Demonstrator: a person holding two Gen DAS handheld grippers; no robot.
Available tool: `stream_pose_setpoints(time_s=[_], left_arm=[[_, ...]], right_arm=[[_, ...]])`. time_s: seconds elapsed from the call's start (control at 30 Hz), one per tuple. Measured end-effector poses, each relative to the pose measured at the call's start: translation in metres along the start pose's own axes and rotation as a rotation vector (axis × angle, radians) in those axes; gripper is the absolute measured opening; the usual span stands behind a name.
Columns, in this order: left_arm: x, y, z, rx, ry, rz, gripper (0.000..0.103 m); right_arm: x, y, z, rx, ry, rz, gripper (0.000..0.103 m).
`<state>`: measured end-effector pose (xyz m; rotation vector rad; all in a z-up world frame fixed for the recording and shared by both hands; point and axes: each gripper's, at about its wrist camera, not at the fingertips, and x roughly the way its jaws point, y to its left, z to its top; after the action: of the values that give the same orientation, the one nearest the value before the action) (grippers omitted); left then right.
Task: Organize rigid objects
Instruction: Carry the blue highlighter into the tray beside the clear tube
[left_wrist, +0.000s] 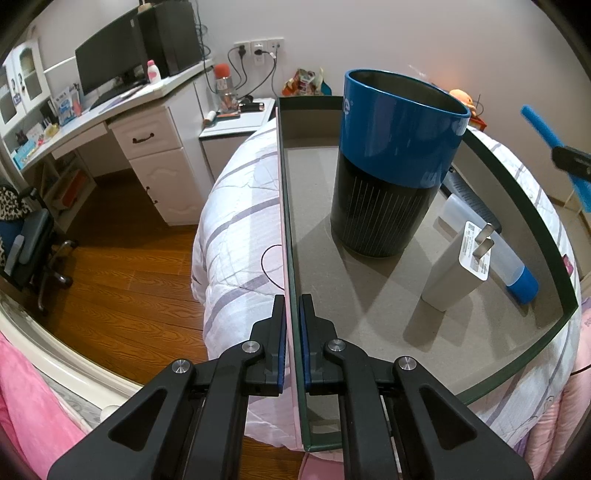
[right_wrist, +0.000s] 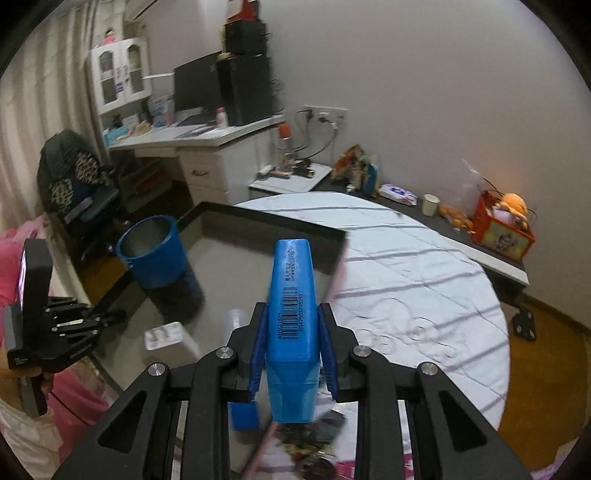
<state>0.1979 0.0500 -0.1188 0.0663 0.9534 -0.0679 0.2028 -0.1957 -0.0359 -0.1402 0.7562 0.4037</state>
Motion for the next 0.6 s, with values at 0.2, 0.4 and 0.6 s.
stream_pose_setpoints(time_s=[0.2, 0.4, 0.6], left_arm=[[0.001, -0.002, -0.001, -0.002, -0.003, -0.008, 0.006], [0.002, -0.001, -0.001, -0.002, -0.003, -0.010, 0.006], [0.003, -0.001, 0.000, -0.001, -0.004, -0.013, 0.007]], right_arm=[[0.029, 0.026, -0.002, -0.066, 0.072, 0.011, 0.027], [0.058, 0.036, -0.009, -0.115, 0.152, -0.021, 0.027], [0.074, 0.038, -0.014, -0.170, 0.203, -0.122, 0.027]])
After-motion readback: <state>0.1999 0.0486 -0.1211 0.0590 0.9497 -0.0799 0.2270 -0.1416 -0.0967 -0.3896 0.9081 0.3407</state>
